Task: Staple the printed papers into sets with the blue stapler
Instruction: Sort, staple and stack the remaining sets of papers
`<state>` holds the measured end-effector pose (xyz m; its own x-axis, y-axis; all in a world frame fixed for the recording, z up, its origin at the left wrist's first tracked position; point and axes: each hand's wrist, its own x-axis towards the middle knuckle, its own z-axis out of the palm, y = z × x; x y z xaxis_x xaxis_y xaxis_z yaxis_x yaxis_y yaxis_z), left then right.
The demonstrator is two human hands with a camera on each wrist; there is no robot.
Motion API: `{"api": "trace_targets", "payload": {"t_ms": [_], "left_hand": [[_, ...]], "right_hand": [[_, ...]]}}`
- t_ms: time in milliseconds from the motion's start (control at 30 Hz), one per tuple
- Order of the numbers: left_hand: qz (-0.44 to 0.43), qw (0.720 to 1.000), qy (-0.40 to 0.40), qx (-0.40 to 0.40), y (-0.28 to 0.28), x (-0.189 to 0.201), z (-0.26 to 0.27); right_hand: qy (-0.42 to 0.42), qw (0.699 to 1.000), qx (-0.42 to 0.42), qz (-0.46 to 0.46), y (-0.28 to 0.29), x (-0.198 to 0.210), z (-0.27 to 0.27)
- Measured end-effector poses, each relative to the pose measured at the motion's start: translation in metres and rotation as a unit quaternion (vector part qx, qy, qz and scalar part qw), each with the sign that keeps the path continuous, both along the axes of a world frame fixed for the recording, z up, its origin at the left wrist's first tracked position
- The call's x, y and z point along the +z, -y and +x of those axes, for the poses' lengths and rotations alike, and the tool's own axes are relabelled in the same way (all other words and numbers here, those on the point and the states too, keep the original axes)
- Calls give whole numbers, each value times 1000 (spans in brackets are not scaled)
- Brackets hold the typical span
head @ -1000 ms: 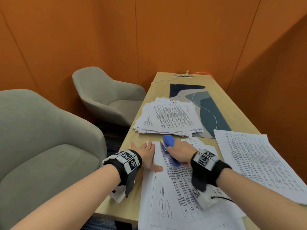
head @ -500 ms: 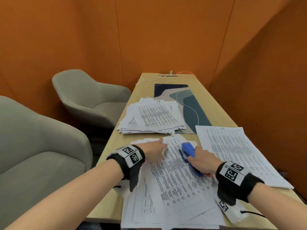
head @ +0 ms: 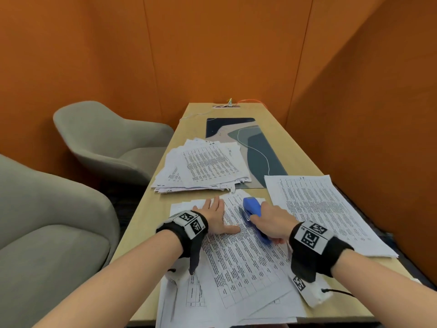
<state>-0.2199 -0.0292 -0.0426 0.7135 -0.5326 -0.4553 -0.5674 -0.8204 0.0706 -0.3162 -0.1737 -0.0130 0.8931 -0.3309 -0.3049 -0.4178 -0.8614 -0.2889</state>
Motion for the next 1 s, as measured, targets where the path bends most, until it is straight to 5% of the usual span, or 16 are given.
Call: {"api": "trace_targets", "payload": {"t_ms": [333,1000], "left_hand": [[-3,1000,8,-4,-1,-5,0],[4,1000,8,-2,0,-3,-3]], "right_hand": [[-2,998,16,-62,-21,15,12],[-10,1000,-14,-16,-21,3,22]]}}
